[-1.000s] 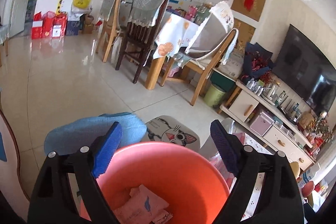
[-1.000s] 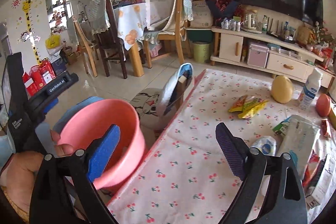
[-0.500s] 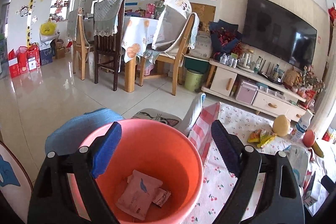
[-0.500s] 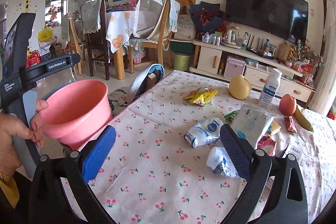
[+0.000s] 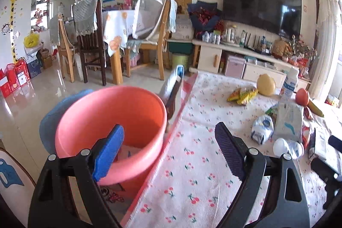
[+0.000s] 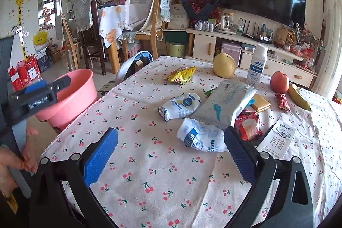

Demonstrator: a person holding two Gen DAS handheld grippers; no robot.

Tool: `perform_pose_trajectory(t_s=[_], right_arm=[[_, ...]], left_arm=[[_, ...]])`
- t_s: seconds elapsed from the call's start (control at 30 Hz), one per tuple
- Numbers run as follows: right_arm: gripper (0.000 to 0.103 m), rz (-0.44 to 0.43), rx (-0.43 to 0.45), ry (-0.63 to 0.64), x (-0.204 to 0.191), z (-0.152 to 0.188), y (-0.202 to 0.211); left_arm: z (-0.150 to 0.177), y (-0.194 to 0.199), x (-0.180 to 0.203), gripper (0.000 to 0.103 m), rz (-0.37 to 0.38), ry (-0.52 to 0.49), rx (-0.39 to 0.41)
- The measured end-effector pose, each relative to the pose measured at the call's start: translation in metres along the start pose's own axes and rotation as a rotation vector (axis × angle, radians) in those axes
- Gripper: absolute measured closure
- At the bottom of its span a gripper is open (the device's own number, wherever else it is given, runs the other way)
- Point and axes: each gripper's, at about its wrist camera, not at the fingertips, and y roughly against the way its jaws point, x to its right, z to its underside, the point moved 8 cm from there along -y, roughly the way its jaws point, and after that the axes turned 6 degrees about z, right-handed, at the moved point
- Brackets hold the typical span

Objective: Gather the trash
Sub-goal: 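Bring both empty tools back over the table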

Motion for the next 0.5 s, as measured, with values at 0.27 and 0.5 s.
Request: perform_pose_trajectory(t_s=[0.27,0.5], right_arm=[[0.005,0.023,0.005,-0.072,0.053,0.006,0.006],[0.005,0.075,-0.013,-0.146,0.109,0.015,-0.003]], left_arm=[[0.036,0.003,0.056,0.015,0.076,-0.104,-0.042],[0.03,0.014,0.11,0.015,0.157,-0.168,-0.012]])
